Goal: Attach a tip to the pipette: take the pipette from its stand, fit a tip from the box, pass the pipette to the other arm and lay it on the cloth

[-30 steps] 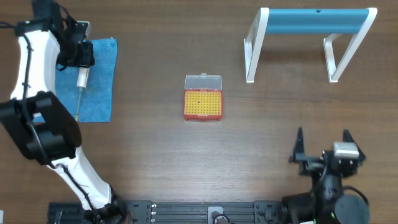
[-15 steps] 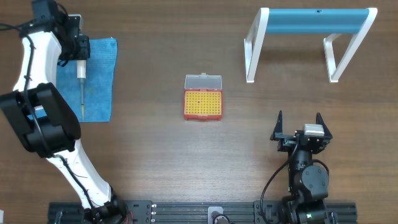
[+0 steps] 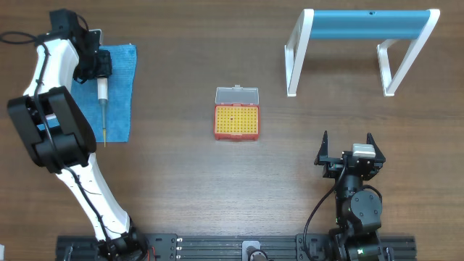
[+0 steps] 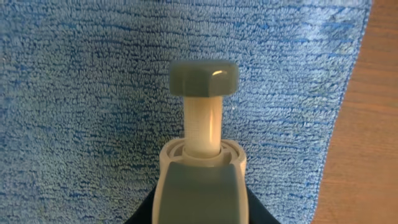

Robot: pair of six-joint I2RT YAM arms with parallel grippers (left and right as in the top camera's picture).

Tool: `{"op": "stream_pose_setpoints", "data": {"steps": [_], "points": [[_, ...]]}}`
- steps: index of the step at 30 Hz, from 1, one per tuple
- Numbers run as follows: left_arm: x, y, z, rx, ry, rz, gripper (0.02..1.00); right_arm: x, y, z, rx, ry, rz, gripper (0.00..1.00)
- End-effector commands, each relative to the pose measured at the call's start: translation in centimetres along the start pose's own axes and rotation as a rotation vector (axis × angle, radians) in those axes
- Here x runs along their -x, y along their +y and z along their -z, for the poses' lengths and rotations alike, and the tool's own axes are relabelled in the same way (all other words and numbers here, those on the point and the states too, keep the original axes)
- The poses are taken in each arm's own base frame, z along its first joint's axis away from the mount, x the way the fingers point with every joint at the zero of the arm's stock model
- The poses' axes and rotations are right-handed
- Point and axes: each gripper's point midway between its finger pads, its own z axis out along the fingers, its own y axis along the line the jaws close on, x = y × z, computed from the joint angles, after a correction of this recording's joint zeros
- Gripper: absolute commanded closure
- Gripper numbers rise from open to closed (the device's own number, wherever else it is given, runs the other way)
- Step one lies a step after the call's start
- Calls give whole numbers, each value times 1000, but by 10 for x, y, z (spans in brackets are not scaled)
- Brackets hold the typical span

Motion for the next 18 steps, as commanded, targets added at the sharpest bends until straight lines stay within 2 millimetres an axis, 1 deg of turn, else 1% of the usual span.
{"op": "stream_pose_setpoints", "data": {"steps": [1, 9, 12, 16, 18], "points": [[11, 5, 3, 12, -28, 43, 993, -1, -1, 0, -7, 4, -6, 27], [8, 8, 1, 17, -19, 48, 993, -2, -1, 0, -7, 4, -6, 27], [2, 7, -7, 8, 7, 71, 993, -2, -1, 0, -7, 4, -6, 27], [-1, 6, -8, 7, 20, 71, 993, -2, -1, 0, -7, 4, -6, 27], [-6, 10, -11, 11, 39, 107, 993, -2, -1, 0, -7, 4, -6, 29]]}}
